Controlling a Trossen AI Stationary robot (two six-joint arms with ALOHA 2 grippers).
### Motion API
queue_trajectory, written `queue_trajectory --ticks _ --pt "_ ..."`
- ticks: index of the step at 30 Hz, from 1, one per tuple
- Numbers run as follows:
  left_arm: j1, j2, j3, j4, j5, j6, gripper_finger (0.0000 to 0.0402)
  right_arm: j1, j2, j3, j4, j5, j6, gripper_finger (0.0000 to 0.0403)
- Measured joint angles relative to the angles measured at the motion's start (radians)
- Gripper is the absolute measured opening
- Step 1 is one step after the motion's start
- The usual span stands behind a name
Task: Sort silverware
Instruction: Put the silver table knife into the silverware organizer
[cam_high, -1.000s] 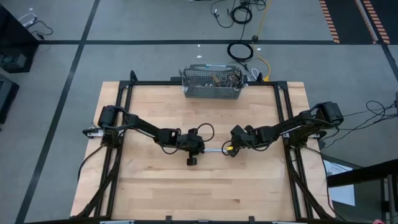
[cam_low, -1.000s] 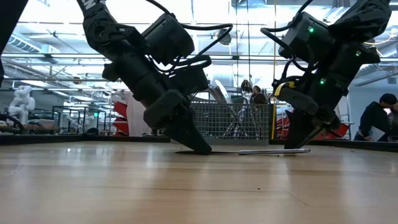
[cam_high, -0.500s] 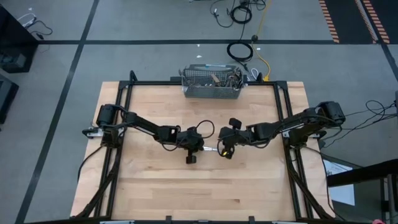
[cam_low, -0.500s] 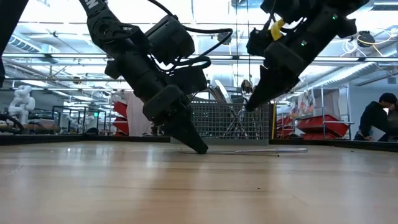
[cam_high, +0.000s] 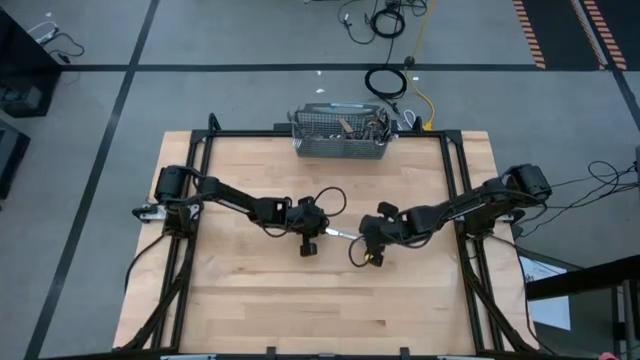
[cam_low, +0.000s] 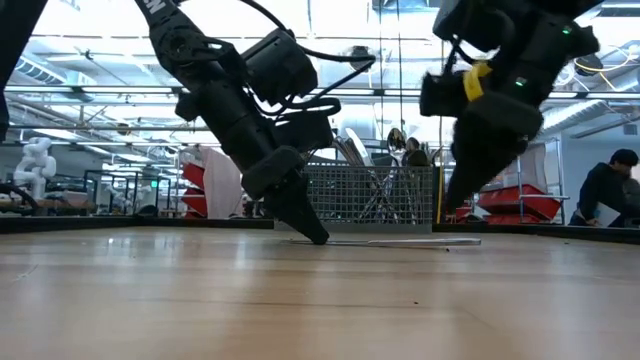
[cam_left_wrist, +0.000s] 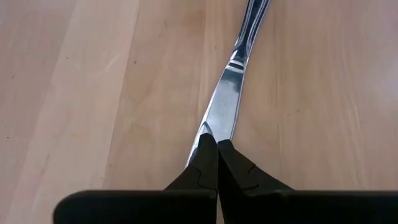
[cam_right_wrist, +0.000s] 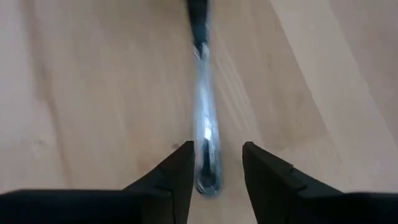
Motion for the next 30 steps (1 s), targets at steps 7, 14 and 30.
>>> queue_trajectory --ticks 7,14,30 --pt "0.004 0.0 0.0 0.001 0.008 0.001 0.0 0.027 0.0 -0.025 0.024 0.019 0.013 0.0139" --pt "0.004 -0.001 0.001 0.001 0.008 0.0 0.0 0.022 0.003 -0.079 0.078 -0.009 0.036 0.0176" --pt "0.004 -0.001 0.002 0.004 0.009 -0.002 0.0 -0.021 0.191 -0.063 0.164 -0.043 0.02 0.0123"
